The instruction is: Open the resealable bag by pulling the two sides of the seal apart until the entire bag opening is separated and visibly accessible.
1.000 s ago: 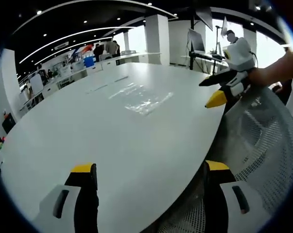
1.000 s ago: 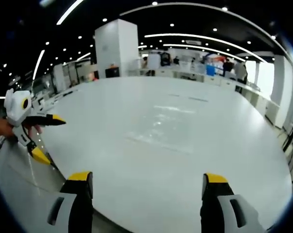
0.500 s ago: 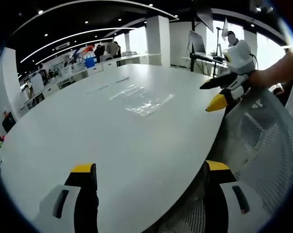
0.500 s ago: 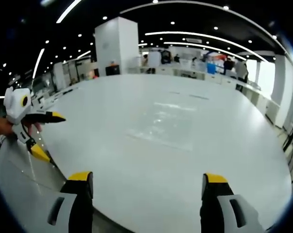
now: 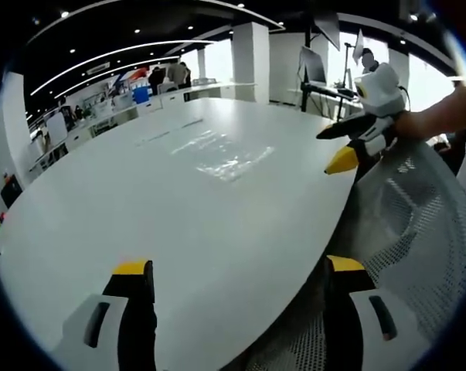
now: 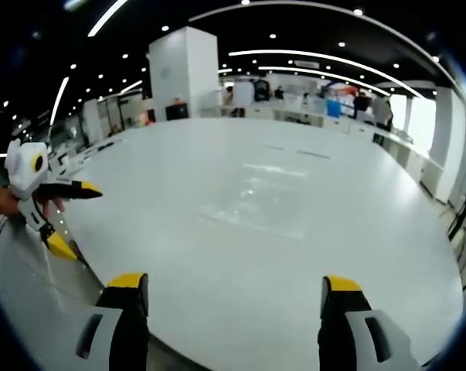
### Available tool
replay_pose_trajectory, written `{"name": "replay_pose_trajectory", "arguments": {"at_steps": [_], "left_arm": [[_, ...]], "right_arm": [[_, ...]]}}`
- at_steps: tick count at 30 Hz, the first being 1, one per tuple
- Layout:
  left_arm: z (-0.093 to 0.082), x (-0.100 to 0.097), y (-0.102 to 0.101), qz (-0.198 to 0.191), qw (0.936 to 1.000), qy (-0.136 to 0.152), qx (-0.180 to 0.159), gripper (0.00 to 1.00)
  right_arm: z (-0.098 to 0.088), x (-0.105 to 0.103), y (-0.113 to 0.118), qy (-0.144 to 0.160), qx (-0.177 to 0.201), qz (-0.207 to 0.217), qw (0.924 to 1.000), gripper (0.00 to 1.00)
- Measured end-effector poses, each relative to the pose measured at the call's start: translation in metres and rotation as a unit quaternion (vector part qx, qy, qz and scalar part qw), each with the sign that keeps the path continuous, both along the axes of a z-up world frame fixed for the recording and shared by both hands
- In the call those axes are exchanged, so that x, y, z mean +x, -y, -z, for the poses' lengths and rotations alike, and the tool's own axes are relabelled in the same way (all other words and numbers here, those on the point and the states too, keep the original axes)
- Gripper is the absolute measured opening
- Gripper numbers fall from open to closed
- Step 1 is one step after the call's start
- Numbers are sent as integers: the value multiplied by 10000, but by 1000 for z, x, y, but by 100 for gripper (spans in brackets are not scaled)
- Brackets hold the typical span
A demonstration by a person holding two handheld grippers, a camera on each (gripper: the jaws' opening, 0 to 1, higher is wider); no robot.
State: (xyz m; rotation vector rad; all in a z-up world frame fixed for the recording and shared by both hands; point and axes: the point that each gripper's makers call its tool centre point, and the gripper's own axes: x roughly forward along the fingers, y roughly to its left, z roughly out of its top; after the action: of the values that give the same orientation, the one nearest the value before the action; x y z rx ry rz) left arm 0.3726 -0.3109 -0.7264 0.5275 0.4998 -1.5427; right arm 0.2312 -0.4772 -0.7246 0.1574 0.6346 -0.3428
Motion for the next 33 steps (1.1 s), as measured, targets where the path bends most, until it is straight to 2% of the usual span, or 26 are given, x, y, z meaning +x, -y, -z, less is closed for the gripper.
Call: {"name": "replay_pose_trajectory", "arguments": {"at_steps": [11, 23, 33], "left_arm": [[0, 1, 0, 6, 10000, 13, 29, 90], [-5, 3, 2, -68, 9999, 4, -91, 91], [-12, 4, 3, -137, 9995, -245, -166, 91]], "right_arm": [[-7, 2, 2, 179, -27, 50, 9998, 92], [-5, 5, -6, 92, 30, -219, 9997, 91], [-4, 12, -7, -17, 88, -568, 9983, 89]]}}
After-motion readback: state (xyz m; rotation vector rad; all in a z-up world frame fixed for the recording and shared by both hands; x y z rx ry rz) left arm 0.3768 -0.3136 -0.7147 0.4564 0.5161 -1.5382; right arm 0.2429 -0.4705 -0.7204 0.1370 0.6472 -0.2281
